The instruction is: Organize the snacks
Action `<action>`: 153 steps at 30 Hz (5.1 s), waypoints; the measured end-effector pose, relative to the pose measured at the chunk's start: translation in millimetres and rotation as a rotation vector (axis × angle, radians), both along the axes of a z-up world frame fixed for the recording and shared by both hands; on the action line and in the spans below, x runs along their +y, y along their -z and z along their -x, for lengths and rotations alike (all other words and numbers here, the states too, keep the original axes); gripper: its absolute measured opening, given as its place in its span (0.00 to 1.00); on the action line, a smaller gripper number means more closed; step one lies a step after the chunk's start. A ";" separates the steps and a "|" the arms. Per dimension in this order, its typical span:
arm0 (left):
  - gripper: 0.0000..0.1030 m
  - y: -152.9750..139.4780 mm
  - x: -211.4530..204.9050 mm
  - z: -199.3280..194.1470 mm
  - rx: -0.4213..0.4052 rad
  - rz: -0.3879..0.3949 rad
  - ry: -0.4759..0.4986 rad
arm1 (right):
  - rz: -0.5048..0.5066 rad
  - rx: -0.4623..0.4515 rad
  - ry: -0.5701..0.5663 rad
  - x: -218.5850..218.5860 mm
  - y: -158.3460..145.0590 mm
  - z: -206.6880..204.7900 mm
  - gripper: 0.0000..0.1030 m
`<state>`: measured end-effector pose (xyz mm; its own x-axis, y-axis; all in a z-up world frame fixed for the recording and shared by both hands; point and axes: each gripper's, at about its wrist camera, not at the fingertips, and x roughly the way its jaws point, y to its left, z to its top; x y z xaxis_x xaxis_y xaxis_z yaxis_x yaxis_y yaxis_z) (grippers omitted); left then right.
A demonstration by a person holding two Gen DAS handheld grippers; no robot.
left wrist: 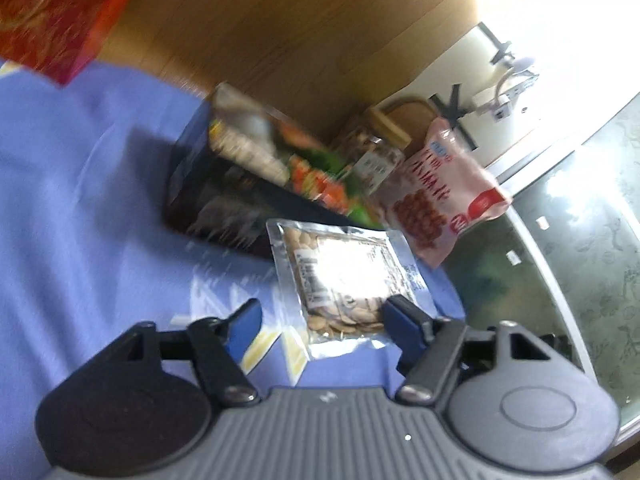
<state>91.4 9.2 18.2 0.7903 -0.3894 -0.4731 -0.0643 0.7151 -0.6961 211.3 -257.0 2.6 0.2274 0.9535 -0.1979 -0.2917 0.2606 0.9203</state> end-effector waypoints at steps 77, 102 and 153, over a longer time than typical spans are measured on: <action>1.00 -0.4 -143.1 33.7 0.203 -0.921 -0.303 | 0.406 -0.333 0.188 -62.9 -9.5 97.6 0.49; 1.00 -7.3 -144.4 32.9 0.178 -1.114 -0.422 | 0.385 -0.327 0.194 -66.7 -8.1 99.0 0.54; 1.00 -10.4 -141.1 31.2 0.174 -1.034 -0.389 | 0.428 -0.335 0.238 -67.6 -9.7 106.2 0.54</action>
